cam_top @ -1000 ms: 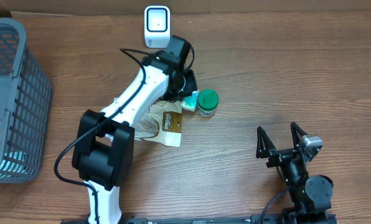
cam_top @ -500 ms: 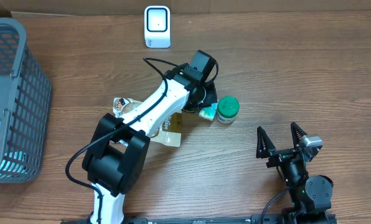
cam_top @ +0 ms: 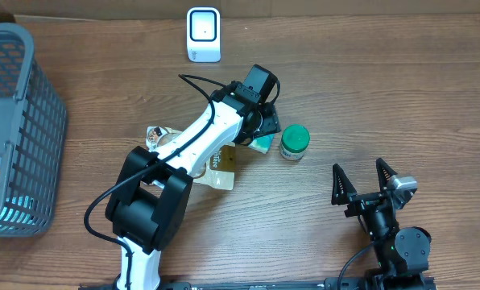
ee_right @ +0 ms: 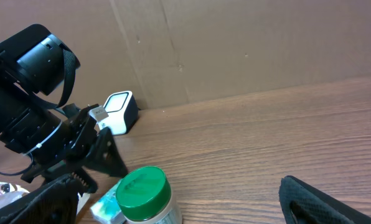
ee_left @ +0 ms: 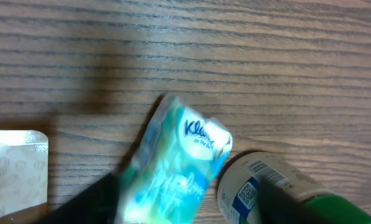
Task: Scan the item barcode
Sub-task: 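Carry the tissue pack with the left gripper and place it beside the jar, then reach the left gripper into the basket and grasp the orange tissue pack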
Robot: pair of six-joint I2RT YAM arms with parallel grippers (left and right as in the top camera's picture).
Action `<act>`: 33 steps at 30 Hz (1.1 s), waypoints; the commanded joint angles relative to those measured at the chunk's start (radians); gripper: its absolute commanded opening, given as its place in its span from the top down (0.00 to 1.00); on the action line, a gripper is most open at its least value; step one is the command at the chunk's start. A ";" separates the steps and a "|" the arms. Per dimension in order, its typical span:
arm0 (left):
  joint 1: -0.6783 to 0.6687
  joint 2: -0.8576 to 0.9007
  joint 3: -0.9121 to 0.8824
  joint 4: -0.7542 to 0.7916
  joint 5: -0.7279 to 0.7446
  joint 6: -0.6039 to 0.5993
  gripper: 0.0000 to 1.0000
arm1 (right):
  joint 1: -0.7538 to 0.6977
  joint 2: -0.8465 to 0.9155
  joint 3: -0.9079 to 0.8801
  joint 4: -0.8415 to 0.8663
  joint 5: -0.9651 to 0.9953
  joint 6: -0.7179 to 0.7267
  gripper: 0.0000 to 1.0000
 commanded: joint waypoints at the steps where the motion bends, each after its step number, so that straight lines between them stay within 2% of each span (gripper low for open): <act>1: 0.007 0.000 -0.010 0.001 -0.022 0.006 0.16 | 0.005 -0.010 -0.010 0.003 0.006 -0.005 0.00; 5: 0.029 -0.006 0.016 -0.011 -0.016 0.082 0.09 | 0.005 -0.010 -0.010 0.003 0.006 -0.005 0.00; 8: 0.070 -0.035 0.093 -0.090 -0.016 0.163 0.07 | 0.005 -0.010 -0.010 0.003 0.006 -0.005 0.00; 13: 0.152 -0.107 0.263 -0.249 -0.016 0.329 0.06 | 0.005 -0.010 -0.010 0.003 0.006 -0.005 0.00; 20: 0.310 -0.223 0.569 -0.496 -0.016 0.482 0.05 | 0.005 -0.010 -0.010 0.003 0.006 -0.005 0.00; 25: 0.492 -0.319 0.724 -0.605 -0.021 0.513 0.07 | 0.005 -0.010 -0.010 0.003 0.006 -0.005 0.00; 33: 0.934 -0.374 0.731 -0.705 -0.020 0.574 0.05 | 0.005 -0.010 -0.010 0.003 0.006 -0.005 0.00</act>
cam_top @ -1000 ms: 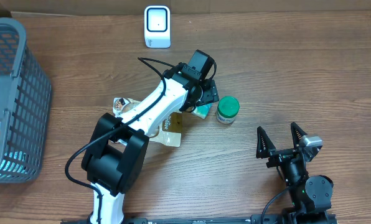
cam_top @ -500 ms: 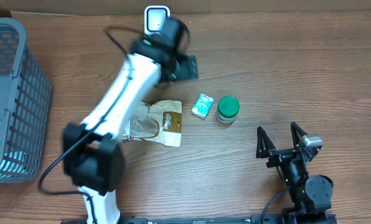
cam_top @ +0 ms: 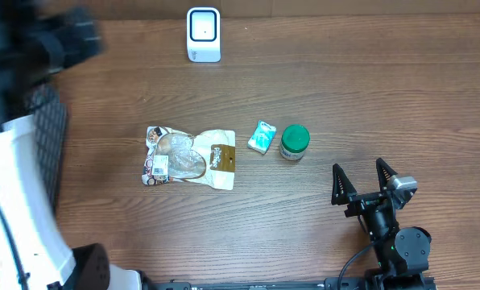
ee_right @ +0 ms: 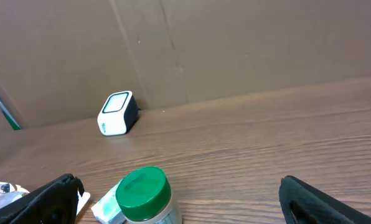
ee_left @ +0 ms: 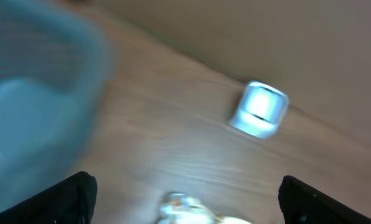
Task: Scan the item barcode
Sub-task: 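Reach the left gripper into the basket and grasp the orange tissue pack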
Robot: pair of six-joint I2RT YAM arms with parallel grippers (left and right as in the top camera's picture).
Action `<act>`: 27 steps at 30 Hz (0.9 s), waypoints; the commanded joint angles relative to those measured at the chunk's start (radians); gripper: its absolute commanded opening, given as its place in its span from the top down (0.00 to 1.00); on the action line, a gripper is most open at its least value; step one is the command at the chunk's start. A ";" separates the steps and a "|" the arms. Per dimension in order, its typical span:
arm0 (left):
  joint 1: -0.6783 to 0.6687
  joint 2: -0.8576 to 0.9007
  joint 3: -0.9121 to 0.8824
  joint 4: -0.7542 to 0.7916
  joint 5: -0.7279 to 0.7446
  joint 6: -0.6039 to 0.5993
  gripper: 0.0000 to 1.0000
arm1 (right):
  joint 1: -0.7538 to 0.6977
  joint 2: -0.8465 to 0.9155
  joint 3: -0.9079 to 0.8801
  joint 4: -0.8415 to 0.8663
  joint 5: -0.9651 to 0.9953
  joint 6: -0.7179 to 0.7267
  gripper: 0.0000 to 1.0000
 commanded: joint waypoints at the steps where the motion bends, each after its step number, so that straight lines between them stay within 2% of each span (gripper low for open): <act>1: 0.178 0.027 -0.010 -0.032 -0.005 0.089 0.06 | 0.005 -0.010 -0.010 0.003 0.006 -0.005 0.00; 6: 0.355 0.054 -0.065 -0.016 -0.006 0.108 0.09 | 0.005 -0.010 -0.010 0.003 0.006 -0.005 0.00; 8: 0.417 0.061 -0.134 0.036 -0.027 0.108 0.09 | 0.005 -0.010 -0.010 0.003 0.006 -0.005 0.00; 18: 0.461 0.071 -0.489 0.316 -0.228 0.094 0.09 | 0.005 -0.010 -0.010 0.003 0.006 -0.005 0.00; 22: 0.461 0.086 -0.613 0.451 -0.243 0.205 0.10 | 0.005 -0.010 -0.010 0.003 0.006 -0.005 0.00; 27: 0.461 0.122 -0.738 0.570 -0.243 0.355 0.17 | 0.005 -0.010 -0.010 0.003 0.006 -0.005 0.00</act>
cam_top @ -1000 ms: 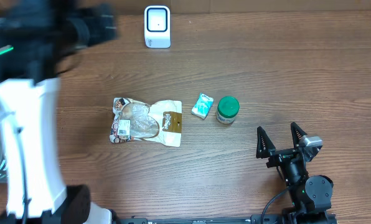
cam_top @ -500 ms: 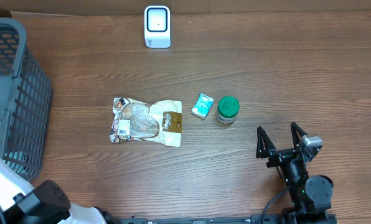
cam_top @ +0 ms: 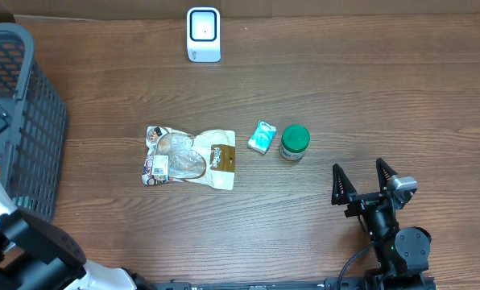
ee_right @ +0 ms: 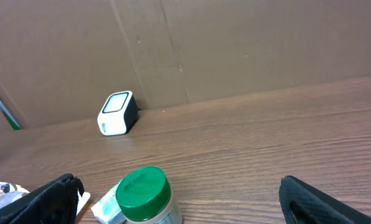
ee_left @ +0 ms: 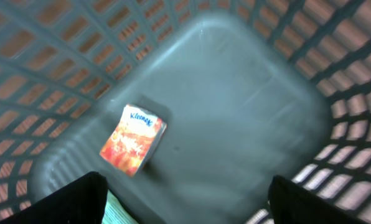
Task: Scan the item barcode
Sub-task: 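Reach the left gripper into the basket and grasp the orange tissue pack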
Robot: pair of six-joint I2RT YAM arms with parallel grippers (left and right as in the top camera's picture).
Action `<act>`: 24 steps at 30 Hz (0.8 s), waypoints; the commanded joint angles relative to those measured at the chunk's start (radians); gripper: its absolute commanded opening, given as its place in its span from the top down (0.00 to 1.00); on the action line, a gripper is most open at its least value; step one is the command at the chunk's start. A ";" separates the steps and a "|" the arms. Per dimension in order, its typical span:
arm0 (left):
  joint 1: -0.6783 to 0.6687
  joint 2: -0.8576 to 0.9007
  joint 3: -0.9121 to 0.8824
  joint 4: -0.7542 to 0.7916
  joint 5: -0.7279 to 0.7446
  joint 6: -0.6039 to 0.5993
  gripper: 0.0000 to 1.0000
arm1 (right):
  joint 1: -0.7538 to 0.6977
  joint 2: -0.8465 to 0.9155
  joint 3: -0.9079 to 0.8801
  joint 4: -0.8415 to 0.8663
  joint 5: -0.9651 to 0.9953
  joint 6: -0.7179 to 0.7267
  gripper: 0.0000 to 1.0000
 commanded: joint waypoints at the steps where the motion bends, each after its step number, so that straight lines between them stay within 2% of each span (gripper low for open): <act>1: 0.000 0.038 -0.070 0.042 -0.023 0.148 0.19 | 0.005 -0.010 -0.010 0.003 0.005 -0.005 0.00; 7: 0.001 0.130 -0.083 0.049 -0.029 0.263 0.27 | 0.005 -0.010 -0.010 0.003 0.005 -0.005 0.00; 14: 0.010 0.179 -0.083 0.097 -0.126 0.264 0.27 | 0.005 -0.010 -0.010 0.003 0.005 -0.005 0.00; 19: 0.049 0.205 -0.083 0.107 -0.134 0.264 0.33 | 0.005 -0.010 -0.010 0.003 0.005 -0.005 0.00; 24: 0.087 0.246 -0.083 0.119 -0.146 0.264 0.33 | 0.005 -0.010 -0.010 0.003 0.005 -0.005 0.00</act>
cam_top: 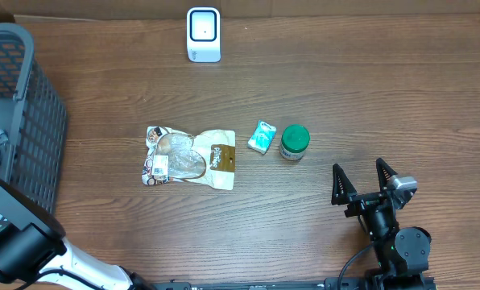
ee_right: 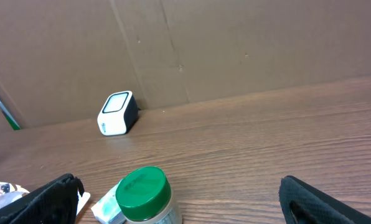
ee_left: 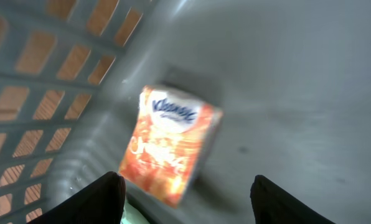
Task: Scan the item barcode
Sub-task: 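Reach the left gripper into the basket and grasp the orange tissue pack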
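Note:
My left gripper [ee_left: 192, 208] hangs open inside the grey basket [cam_top: 32, 105], just above an orange Kleenex pack [ee_left: 176, 144] lying on the basket floor. Nothing is between its fingers. In the overhead view only the left arm shows at the far left edge; the gripper itself is hidden there. The white scanner [cam_top: 203, 34] stands at the back edge of the table, also seen as the scanner [ee_right: 117, 113]. My right gripper [cam_top: 360, 179] rests open at the front right, empty.
A teal tissue pack [cam_top: 262, 137] and a green-lidded jar [cam_top: 294, 142] sit side by side mid-table. A snack pouch [cam_top: 190, 157] lies to their left. A cardboard wall [ee_right: 235, 50] backs the table. Slotted basket walls [ee_left: 42, 74] surround the left gripper.
The left gripper has come lower in the basket: the orange pack is larger and nearer in its view. The right arm and the things on the table have not moved.
My left gripper was first at the teal tissue pack beside the jar. Then the pack lay on the table and the arm was off at the left. Then the gripper was open over the basket, and now it is low above the orange pack.

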Robot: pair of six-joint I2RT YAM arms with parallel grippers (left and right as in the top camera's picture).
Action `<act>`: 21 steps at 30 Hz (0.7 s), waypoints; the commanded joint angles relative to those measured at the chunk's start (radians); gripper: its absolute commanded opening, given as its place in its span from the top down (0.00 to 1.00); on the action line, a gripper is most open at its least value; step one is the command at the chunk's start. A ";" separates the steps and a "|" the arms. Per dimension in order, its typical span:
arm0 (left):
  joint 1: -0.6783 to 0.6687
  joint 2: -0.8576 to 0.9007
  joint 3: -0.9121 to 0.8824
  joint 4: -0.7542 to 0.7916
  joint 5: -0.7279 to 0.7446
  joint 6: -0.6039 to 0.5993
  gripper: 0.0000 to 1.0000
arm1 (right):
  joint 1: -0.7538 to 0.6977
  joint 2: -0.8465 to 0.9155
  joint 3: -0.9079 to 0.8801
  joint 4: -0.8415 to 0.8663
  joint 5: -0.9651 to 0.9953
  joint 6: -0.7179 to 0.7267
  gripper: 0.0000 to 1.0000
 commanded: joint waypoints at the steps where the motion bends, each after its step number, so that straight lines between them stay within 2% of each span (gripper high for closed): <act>1: 0.033 0.055 -0.008 0.013 -0.024 0.016 0.33 | 0.005 -0.010 -0.010 0.003 0.006 -0.005 0.00; 9: 0.042 0.135 -0.008 0.086 -0.020 0.019 0.39 | 0.005 -0.010 -0.010 0.003 0.006 -0.005 0.00; 12: 0.039 0.149 -0.008 0.093 -0.017 0.018 0.43 | 0.005 -0.010 -0.010 0.003 0.006 -0.005 0.00; 17: 0.039 0.152 -0.008 0.095 0.006 0.019 0.66 | 0.005 -0.010 -0.010 0.003 0.006 -0.005 0.00; 20: 0.039 0.152 -0.008 0.095 0.006 0.012 0.96 | 0.005 -0.010 -0.010 0.003 0.006 -0.005 0.00; 21: 0.039 0.152 -0.007 0.095 0.006 0.003 0.96 | 0.005 -0.010 -0.010 0.003 0.006 -0.005 0.00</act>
